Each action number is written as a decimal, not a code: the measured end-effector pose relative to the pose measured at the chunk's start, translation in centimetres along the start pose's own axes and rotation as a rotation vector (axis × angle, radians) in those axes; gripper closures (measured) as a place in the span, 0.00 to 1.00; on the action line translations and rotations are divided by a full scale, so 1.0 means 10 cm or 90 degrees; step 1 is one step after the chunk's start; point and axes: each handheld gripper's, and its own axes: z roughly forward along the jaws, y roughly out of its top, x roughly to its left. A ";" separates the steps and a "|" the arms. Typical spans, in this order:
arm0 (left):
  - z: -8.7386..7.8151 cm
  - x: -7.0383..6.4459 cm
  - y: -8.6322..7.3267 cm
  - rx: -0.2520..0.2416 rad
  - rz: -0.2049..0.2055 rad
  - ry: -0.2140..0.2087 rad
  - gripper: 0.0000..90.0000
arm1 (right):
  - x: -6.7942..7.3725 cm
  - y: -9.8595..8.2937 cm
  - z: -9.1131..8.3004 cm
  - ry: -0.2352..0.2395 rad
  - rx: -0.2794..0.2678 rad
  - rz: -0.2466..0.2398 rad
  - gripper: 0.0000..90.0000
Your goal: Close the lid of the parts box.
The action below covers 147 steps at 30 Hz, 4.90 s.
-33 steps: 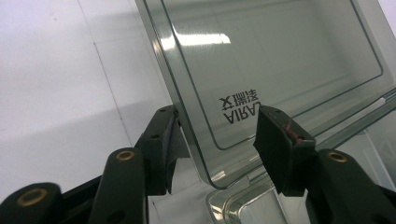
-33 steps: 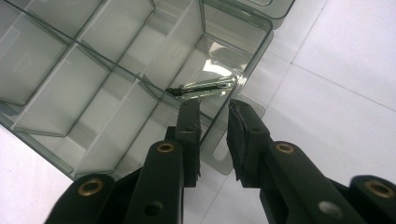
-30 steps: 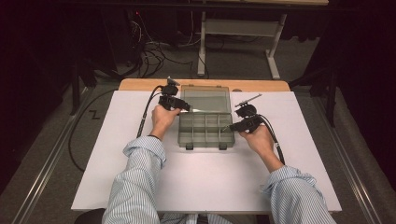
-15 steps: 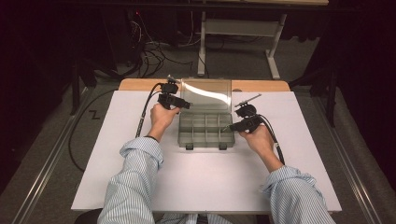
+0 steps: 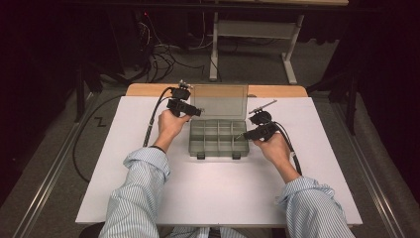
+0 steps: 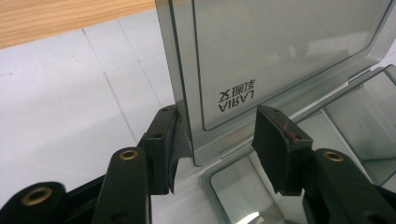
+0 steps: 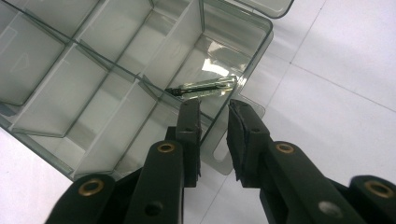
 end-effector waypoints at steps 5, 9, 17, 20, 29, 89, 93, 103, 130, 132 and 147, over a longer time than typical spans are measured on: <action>-0.02 -0.02 -0.01 0.001 0.012 0.005 0.57 | 0.00 0.00 0.00 0.000 0.000 0.000 0.86; -0.04 -0.05 -0.01 0.008 0.029 0.013 0.57 | 0.01 0.00 0.00 -0.002 0.001 0.000 0.86; -0.07 -0.07 -0.03 0.005 0.037 0.016 0.59 | 0.01 0.00 0.00 -0.004 0.001 0.000 0.86; -0.08 -0.07 -0.03 0.005 0.042 0.017 0.59 | 0.01 0.00 0.00 -0.003 0.001 0.001 0.86; -0.11 -0.10 -0.05 0.009 0.050 0.019 0.60 | 0.01 0.00 0.00 -0.004 -0.001 -0.001 0.86; -0.47 -0.23 -0.22 -0.017 0.072 0.001 0.66 | 0.02 -0.05 0.00 -0.008 -0.019 -0.011 0.85; -0.46 -0.22 -0.24 -0.018 0.074 0.000 0.65 | 0.00 -0.06 0.00 0.001 -0.030 -0.008 0.84; -0.42 -0.21 -0.28 -0.006 0.082 -0.002 0.64 | -0.01 -0.10 -0.08 0.016 -0.048 -0.016 0.87; -0.45 -0.20 -0.44 0.046 0.094 -0.003 0.55 | -0.03 0.02 -0.44 0.039 -0.124 -0.030 1.00; -0.46 -0.19 -0.47 0.046 0.091 -0.008 0.60 | -0.04 0.01 -0.45 0.043 -0.127 -0.032 1.00; -0.56 -0.19 -0.58 0.007 0.088 -0.050 0.75 | -0.01 -0.07 -0.42 0.046 -0.112 -0.045 1.00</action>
